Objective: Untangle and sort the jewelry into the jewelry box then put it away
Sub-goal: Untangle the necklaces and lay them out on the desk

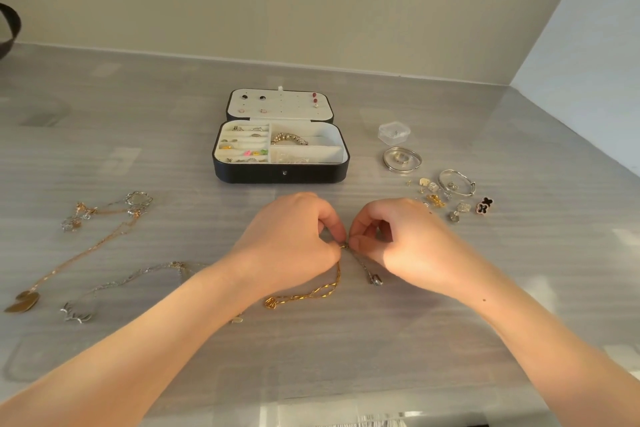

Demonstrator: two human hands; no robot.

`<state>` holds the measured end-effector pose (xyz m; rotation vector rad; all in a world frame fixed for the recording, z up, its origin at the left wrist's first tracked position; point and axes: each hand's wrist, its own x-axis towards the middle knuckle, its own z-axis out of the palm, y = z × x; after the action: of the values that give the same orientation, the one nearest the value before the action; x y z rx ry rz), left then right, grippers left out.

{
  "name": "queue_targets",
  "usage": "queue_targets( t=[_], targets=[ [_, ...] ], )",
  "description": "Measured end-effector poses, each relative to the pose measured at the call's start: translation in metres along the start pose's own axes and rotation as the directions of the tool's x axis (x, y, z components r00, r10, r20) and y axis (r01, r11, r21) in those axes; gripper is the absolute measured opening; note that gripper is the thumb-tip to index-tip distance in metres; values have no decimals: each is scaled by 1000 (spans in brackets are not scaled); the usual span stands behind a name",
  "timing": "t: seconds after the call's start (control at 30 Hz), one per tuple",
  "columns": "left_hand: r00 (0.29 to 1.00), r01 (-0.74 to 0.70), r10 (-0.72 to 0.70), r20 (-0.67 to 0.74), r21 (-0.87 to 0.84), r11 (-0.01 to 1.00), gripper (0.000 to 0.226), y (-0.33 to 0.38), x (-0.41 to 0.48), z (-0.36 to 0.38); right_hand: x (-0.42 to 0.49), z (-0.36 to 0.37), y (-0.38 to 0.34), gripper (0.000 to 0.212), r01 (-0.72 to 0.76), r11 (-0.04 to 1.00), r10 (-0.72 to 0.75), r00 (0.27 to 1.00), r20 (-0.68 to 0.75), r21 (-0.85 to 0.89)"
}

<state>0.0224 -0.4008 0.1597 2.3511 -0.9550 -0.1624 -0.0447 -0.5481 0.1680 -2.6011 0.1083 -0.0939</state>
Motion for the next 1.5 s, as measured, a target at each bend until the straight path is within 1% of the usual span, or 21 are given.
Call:
queue_targets(
  t=[0.1,0.2,0.27,0.37,0.43,0.5,0.67,0.87,1.0,1.07,1.23,1.4,1.5],
  targets=[
    [1000,-1,1,8,-20,1000,13,-1,0,-1,-1,1,1,8,66,995,-66,998,8,-79],
    [1000,-8,8,18,-24,1000,10,-1,1,-1,-2,4,2,8,140,975,-142,990,0,-175],
    [1000,1,0,28,-32,1000,6,0,1,-2,-3,4,4,8,157,975,-161,987,-12,-154],
    [998,12,-8,56,-56,998,5,0,2,-3,-3,2,5,7,146,987,-147,989,-11,-74],
    [997,13,-7,78,-69,998,7,-1,3,-4,-3,2,4,5,149,988,-150,989,-7,-34],
    [995,10,-3,98,-71,997,12,-2,4,-5,-3,1,3,8,153,988,-153,988,-5,-10],
    [993,21,-7,118,-115,993,13,-3,4,-6,-4,0,2,8,166,986,-166,986,-20,-27],
    [993,44,-27,115,-150,988,14,-3,4,-6,-7,0,0,15,160,986,-162,986,-37,-34],
    [993,72,-53,103,-194,978,16,-3,3,-7,-10,0,1,5,124,990,-130,986,-108,-60],
    [993,86,-66,99,-205,975,17,-3,3,-6,-11,0,1,4,111,992,-118,985,-124,-66],
    [993,94,-75,94,-221,971,19,-3,3,-6,-12,2,0,8,101,994,-105,990,-92,-49],
    [995,76,-59,78,-236,969,16,-2,2,-6,-12,3,-1,8,100,994,-103,990,-97,-39],
    [996,54,-37,76,-229,972,13,-1,1,-5,-14,1,-3,10,97,995,-97,990,-99,-2]
  ],
)
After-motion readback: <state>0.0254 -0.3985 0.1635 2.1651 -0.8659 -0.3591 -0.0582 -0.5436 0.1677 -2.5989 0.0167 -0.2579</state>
